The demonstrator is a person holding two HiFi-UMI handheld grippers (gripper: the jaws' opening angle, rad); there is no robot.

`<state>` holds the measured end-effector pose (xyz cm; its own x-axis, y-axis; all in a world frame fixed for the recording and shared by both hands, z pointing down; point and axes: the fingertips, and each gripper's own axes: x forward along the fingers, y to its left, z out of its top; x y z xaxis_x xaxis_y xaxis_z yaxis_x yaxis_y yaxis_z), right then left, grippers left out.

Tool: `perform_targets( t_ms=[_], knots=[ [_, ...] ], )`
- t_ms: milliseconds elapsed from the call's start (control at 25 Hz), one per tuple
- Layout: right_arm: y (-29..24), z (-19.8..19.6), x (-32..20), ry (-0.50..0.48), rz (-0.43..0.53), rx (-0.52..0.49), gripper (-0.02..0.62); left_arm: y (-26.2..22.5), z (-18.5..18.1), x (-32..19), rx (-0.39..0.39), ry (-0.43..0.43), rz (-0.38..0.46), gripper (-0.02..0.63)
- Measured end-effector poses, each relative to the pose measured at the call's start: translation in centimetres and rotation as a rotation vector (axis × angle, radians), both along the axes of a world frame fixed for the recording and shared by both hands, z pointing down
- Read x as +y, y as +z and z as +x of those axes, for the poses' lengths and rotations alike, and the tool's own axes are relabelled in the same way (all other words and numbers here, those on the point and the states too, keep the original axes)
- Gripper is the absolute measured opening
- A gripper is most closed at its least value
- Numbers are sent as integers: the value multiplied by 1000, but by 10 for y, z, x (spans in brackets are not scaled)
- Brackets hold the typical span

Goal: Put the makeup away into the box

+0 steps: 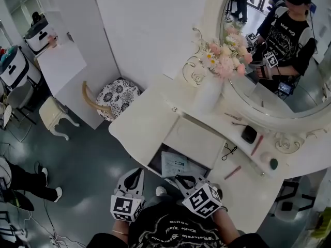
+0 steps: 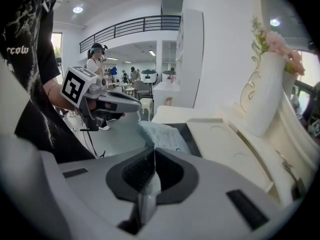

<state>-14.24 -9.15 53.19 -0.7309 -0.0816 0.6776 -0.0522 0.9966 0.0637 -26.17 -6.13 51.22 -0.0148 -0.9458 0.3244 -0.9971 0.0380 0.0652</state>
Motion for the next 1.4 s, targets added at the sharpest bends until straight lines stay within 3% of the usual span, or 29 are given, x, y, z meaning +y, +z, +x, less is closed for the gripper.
perform_targets(
  t_ms=[1400],
  knots=[
    [50,-44,-10,52,-69,119,21,11,-31,-7,-2,5,-30,21]
  ],
)
